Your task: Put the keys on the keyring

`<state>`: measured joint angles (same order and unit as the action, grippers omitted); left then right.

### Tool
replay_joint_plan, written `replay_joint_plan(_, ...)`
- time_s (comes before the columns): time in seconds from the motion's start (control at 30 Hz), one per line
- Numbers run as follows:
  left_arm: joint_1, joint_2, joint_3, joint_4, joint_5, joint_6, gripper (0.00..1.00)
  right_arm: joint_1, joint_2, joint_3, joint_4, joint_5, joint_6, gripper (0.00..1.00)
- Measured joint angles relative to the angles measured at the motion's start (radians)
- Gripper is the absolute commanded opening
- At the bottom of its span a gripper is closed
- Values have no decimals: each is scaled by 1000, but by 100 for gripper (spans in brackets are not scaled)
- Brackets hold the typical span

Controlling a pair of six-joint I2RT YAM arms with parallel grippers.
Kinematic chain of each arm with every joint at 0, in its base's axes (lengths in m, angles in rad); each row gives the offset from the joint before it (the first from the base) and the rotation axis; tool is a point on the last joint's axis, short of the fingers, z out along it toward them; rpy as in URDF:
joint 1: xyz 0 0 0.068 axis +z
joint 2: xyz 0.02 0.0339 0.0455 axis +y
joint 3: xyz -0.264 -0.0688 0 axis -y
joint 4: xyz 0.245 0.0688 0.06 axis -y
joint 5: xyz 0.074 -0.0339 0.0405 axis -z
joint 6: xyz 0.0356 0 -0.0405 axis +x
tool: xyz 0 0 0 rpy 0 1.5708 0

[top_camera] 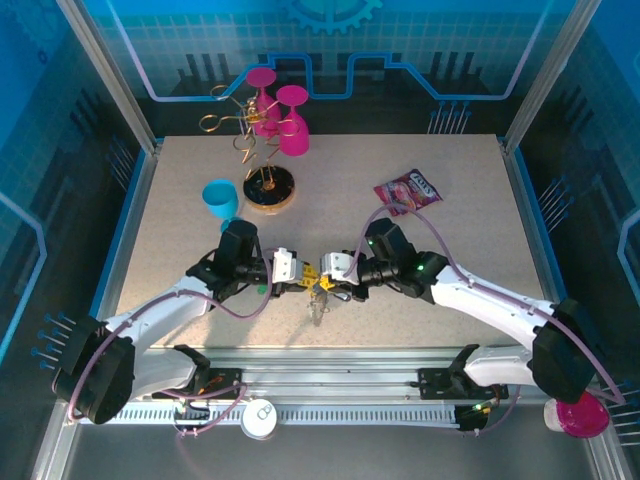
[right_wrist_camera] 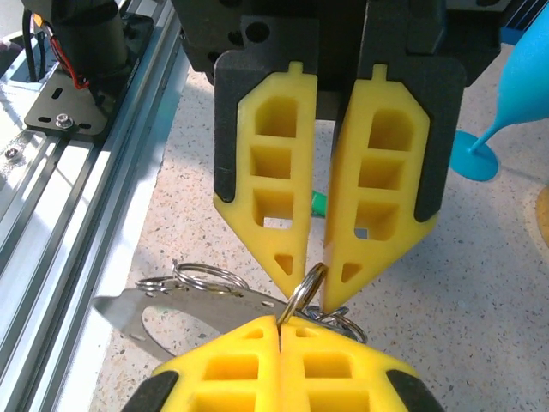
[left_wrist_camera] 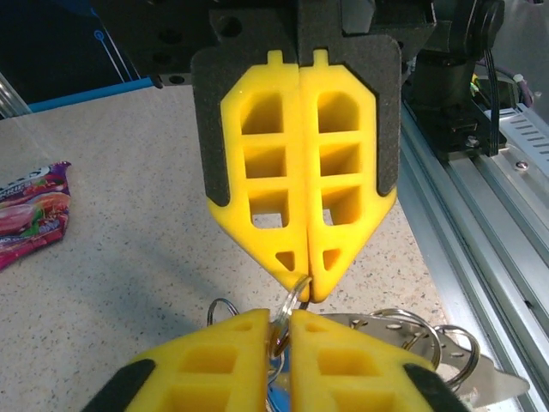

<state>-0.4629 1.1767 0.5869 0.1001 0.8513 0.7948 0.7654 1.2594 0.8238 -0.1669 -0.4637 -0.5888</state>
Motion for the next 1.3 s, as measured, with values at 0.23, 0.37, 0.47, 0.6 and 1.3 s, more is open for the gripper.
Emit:
replay_joint_plan(0.23,0,-4,-1,-9,1,16,0,-3,-15,-21,34,22,40,27)
replay_joint_plan(0.37,0,-8,-44,91,1,-21,0,-16,-102,-169,206,15,85,32)
replay_joint_plan(0.47,0,-7,-79,170,2,-58,0,-20,-119,-251,306,15,103,29)
replay_joint_plan(0.6,0,-7,-101,243,10,-91,0,-21,-104,-273,398,15,126,25)
replay_joint_plan(1.3,-4,-2,-109,299,-4,-137,21,-22,-71,-241,441,0,127,0)
